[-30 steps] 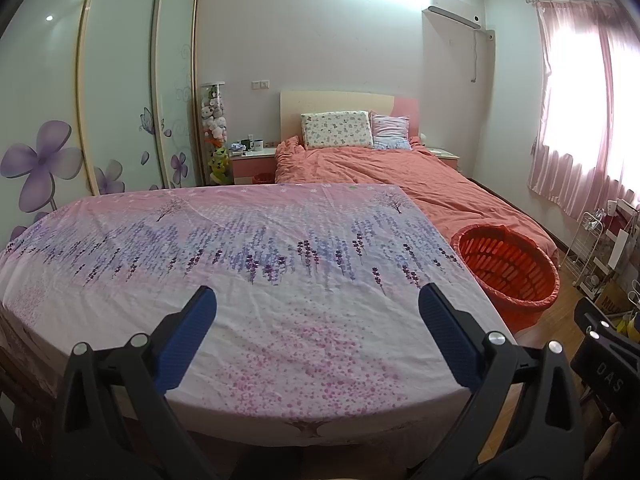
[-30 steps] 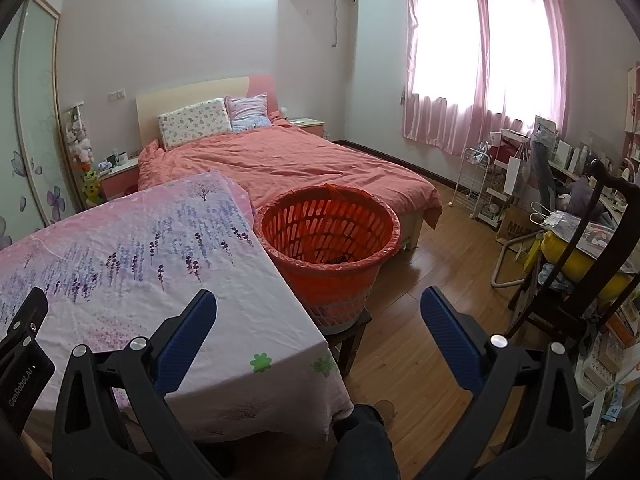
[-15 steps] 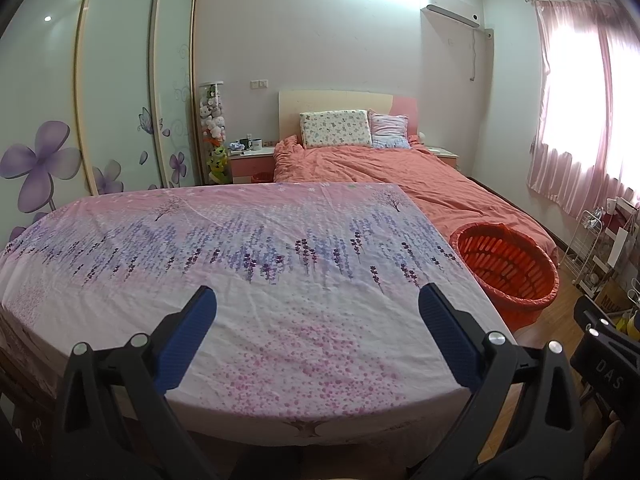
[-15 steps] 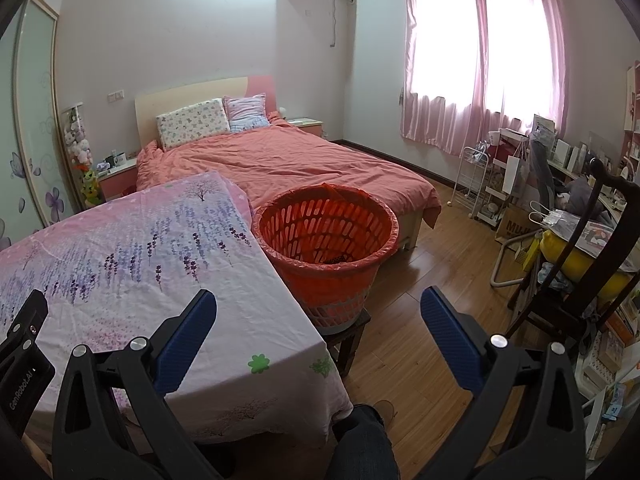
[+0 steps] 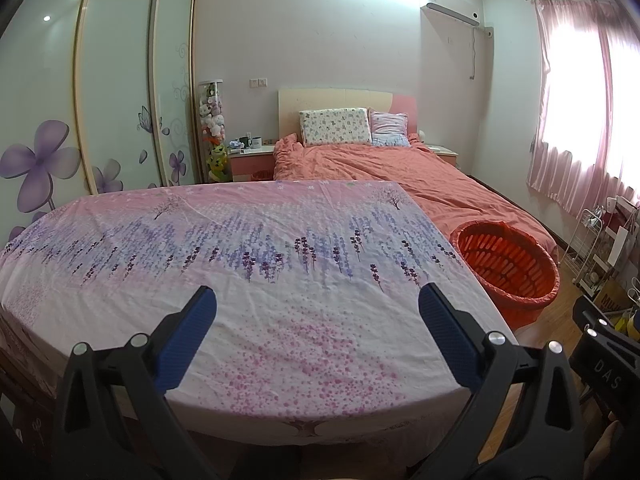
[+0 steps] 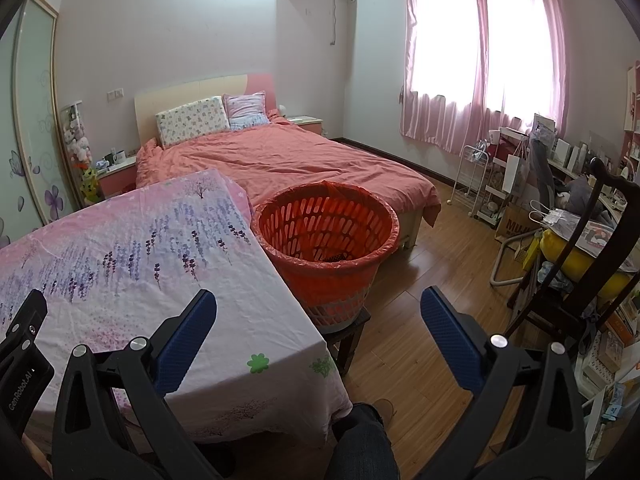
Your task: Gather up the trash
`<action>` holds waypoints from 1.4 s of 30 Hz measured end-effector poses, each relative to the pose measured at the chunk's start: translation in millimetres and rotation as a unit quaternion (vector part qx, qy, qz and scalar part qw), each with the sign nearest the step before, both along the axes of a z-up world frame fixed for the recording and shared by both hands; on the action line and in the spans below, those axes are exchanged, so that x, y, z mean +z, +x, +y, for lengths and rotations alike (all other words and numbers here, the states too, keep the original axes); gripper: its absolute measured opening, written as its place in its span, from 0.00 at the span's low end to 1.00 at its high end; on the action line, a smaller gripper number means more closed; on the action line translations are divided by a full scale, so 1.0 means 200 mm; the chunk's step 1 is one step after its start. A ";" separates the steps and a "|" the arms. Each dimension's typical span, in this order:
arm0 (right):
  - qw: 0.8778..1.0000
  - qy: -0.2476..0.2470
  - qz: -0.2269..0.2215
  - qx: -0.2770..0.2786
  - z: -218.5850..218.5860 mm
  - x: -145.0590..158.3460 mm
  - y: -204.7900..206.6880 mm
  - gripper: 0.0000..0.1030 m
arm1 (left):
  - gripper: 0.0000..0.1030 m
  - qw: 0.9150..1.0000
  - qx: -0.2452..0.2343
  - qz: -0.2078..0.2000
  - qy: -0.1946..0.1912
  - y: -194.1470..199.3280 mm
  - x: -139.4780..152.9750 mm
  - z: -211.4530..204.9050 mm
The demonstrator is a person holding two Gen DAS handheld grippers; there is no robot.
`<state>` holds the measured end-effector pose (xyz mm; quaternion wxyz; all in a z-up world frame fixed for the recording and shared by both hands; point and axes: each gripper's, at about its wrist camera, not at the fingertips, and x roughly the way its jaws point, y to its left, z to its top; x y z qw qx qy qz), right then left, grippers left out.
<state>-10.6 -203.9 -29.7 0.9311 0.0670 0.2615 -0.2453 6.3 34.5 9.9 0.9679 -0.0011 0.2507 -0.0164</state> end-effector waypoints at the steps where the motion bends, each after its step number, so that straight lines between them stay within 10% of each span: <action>1: 1.000 0.000 0.000 0.000 0.00 0.00 0.00 0.98 | 0.96 1.000 0.000 0.000 0.000 0.00 0.00 0.00; 42: 1.000 0.000 0.002 0.000 0.00 0.00 0.01 0.98 | 0.96 1.000 0.003 0.004 0.004 0.01 -0.03 0.00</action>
